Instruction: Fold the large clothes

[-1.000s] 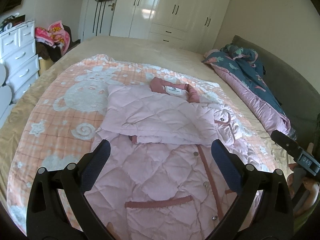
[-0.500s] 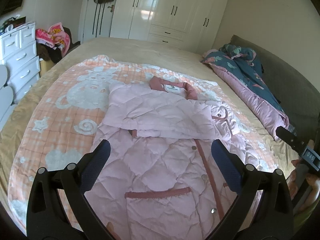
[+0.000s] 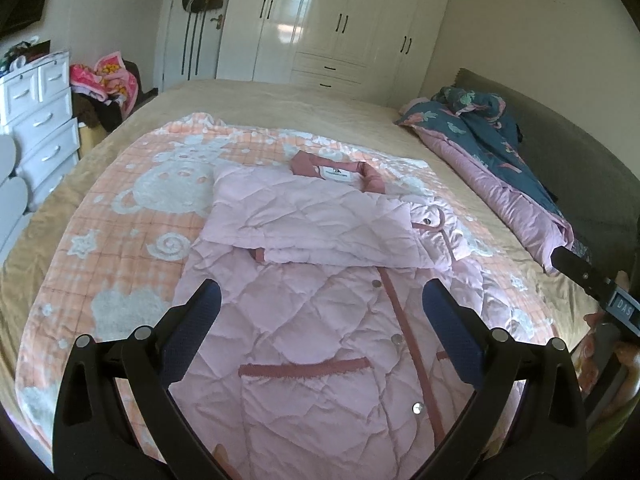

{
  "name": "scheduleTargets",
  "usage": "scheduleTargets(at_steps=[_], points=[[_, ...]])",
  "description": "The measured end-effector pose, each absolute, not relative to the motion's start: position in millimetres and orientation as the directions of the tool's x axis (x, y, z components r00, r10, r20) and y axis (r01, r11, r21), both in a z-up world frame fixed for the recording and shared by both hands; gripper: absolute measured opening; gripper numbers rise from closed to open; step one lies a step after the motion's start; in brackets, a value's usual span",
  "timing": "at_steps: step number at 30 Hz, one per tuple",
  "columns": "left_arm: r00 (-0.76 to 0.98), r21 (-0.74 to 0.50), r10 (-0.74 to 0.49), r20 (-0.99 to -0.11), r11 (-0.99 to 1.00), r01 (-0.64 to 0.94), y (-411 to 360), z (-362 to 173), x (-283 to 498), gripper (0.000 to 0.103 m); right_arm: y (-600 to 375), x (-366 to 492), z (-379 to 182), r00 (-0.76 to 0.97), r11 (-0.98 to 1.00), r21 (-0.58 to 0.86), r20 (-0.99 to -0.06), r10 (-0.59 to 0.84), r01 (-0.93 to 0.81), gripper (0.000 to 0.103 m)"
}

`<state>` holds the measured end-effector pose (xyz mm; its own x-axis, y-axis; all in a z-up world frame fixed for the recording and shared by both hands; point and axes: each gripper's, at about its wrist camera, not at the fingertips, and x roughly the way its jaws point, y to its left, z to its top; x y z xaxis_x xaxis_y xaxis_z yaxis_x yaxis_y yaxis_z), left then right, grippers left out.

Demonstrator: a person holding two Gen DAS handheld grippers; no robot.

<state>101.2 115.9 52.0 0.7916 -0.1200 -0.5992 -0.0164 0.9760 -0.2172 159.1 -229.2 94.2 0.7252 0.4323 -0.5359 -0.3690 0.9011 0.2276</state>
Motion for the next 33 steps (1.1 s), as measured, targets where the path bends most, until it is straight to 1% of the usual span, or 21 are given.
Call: scheduleTargets(at_steps=[18,33], points=[[0.774,-0.187,-0.107,-0.624,0.982,-0.016,106,35,79,0.095,-249,143,87,0.713,0.901,0.230,-0.551,0.433,-0.369,0.099],[0.734,-0.172,-0.088,-0.674,0.984,-0.041,115,6,70,0.095,-267,141,68,0.698,0.909,0.241,-0.583,0.416,-0.341,0.099]])
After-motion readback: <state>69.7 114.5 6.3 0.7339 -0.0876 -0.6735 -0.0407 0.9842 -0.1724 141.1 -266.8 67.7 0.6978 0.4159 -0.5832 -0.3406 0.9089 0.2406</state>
